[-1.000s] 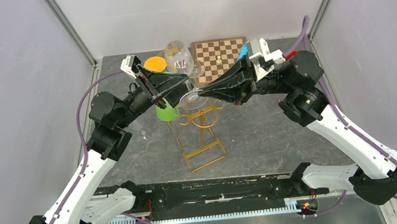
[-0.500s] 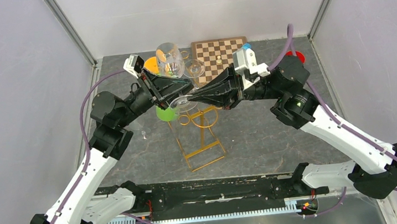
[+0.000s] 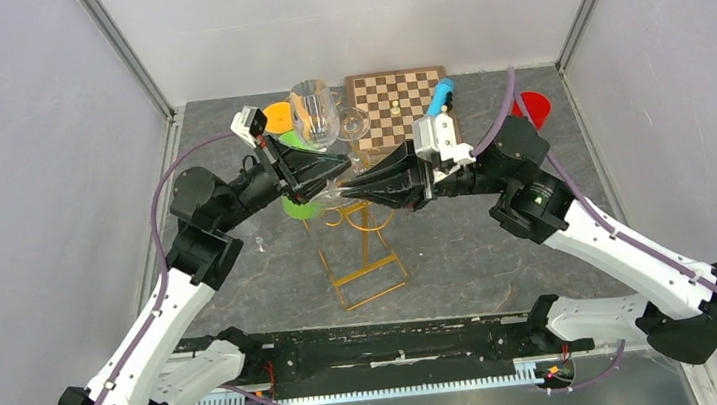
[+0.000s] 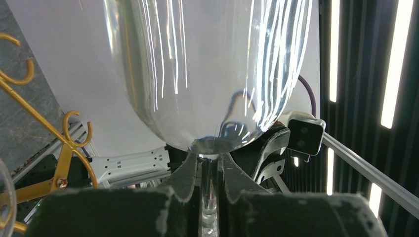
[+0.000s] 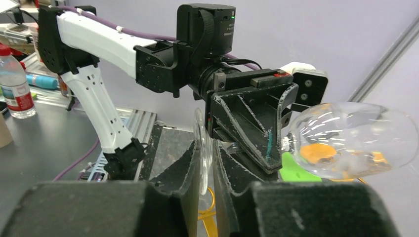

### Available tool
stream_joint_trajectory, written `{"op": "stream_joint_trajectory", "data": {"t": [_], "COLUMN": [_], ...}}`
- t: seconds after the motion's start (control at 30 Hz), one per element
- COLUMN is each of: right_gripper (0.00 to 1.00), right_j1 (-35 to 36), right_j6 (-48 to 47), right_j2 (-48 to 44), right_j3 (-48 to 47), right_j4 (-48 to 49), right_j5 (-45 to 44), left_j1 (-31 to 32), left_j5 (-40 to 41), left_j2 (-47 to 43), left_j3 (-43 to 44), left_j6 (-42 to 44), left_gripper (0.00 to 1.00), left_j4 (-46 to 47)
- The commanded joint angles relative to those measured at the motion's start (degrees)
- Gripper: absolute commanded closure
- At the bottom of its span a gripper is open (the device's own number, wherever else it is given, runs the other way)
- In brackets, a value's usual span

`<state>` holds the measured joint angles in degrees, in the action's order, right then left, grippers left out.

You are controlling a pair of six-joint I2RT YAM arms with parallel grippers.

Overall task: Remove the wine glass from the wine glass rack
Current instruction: Place the wine glass at the center of the board.

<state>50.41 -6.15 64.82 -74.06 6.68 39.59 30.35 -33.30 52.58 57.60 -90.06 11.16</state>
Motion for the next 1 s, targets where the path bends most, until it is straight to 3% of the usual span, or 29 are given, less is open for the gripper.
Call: {"op": "stream_joint_trajectory", "data": {"t": [0.0,0.07,0.2,0.53,0.97], "right_gripper": [0.70,0.53,0.40,0.34,0.28], "right_j1": [-0.14,-0.14,-0.12,-0.07,-0.07], "right_j6": [-2.33,-2.61,-2.90,-0.69,2.10], "right_j2": [-2.92,-3.86,-5.95,-6.00,-2.80], "right_j3": [0.50,0.31,-0.94,-8.69,-16.28], "right_j4": [1.13,0.20,-2.57,-13.67,-24.03], "right_j5": [-1.99,-1.37,-2.04,-7.26,-3.01], "left_j1": [-0.51,-0.47,-0.48,-0.46,-0.41], "left_j5": [-2.69,-3.93,-7.18,-18.87,-27.20], "left_j2": [-1.43,-1.25,-0.65,1.06,-4.50], "left_j3": [0.00,1.11,4.06,12.29,11.45], "left_j6": [-0.74,0.68,4.71,18.48,34.51], "left_gripper": [0.98,0.98,0.98,0.98,0.98], "left_j4": [2.88,1.78,-1.71,-16.00,-32.01]}}
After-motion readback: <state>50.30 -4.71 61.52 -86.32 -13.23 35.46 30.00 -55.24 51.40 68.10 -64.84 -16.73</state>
